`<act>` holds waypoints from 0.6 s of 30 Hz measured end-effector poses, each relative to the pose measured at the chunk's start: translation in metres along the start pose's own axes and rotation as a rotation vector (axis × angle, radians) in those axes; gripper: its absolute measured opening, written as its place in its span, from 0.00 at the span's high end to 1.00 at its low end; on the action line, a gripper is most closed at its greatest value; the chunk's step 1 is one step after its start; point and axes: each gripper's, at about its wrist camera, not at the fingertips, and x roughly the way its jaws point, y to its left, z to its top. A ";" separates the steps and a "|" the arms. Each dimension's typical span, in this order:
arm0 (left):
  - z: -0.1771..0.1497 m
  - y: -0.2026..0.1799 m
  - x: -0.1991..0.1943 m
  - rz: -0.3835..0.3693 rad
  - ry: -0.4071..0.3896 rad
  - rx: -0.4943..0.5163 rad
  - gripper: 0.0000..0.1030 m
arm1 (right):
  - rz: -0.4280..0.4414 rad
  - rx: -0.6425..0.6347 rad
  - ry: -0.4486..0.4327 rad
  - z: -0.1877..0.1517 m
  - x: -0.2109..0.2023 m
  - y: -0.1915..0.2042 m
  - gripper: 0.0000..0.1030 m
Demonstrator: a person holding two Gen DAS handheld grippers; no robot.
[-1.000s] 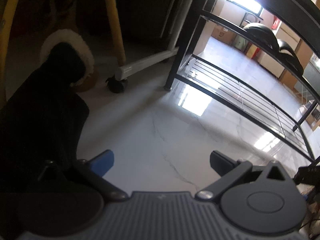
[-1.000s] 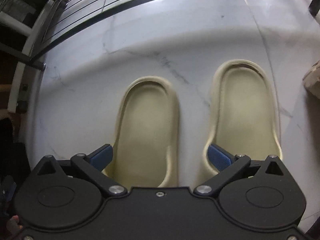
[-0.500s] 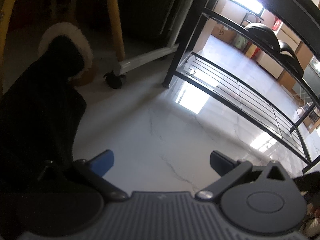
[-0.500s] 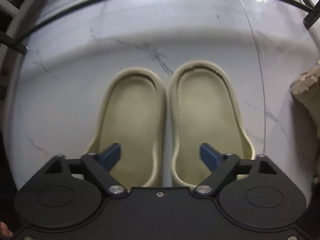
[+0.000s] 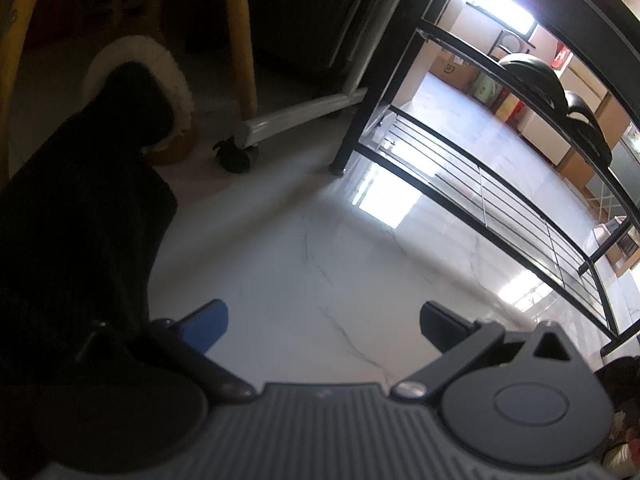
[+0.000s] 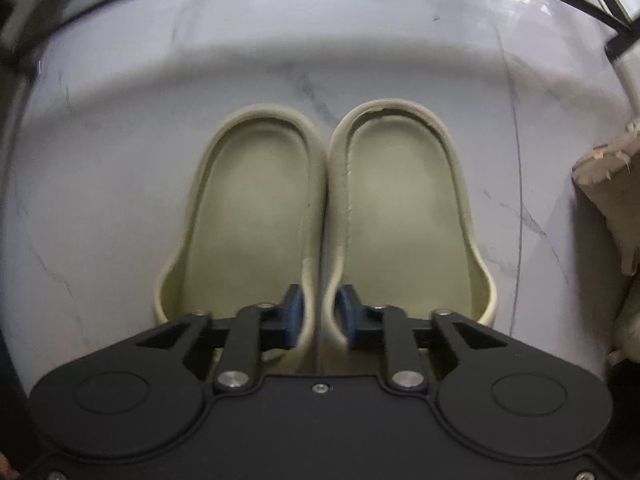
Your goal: Organize scattered shoes
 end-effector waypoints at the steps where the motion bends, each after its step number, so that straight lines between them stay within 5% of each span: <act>1: 0.000 0.000 0.000 0.001 0.000 0.000 0.01 | -0.001 0.008 -0.014 0.000 -0.001 -0.001 0.81; 6: 0.000 0.000 -0.001 0.004 0.000 0.001 0.01 | 0.019 0.030 -0.067 -0.002 -0.002 -0.006 0.75; 10: -0.001 0.001 -0.001 0.005 0.001 0.002 0.01 | 0.070 -0.006 -0.151 -0.015 -0.022 -0.002 0.20; 14: -0.002 0.002 -0.002 0.004 0.003 0.002 0.01 | 0.140 -0.092 -0.353 -0.050 -0.070 -0.006 0.20; 16: -0.002 0.002 -0.003 0.003 0.004 0.002 0.01 | 0.205 -0.153 -0.463 -0.094 -0.086 -0.012 0.16; 18: -0.003 0.002 -0.003 0.004 0.007 0.004 0.01 | 0.232 -0.187 -0.484 -0.117 -0.083 -0.017 0.09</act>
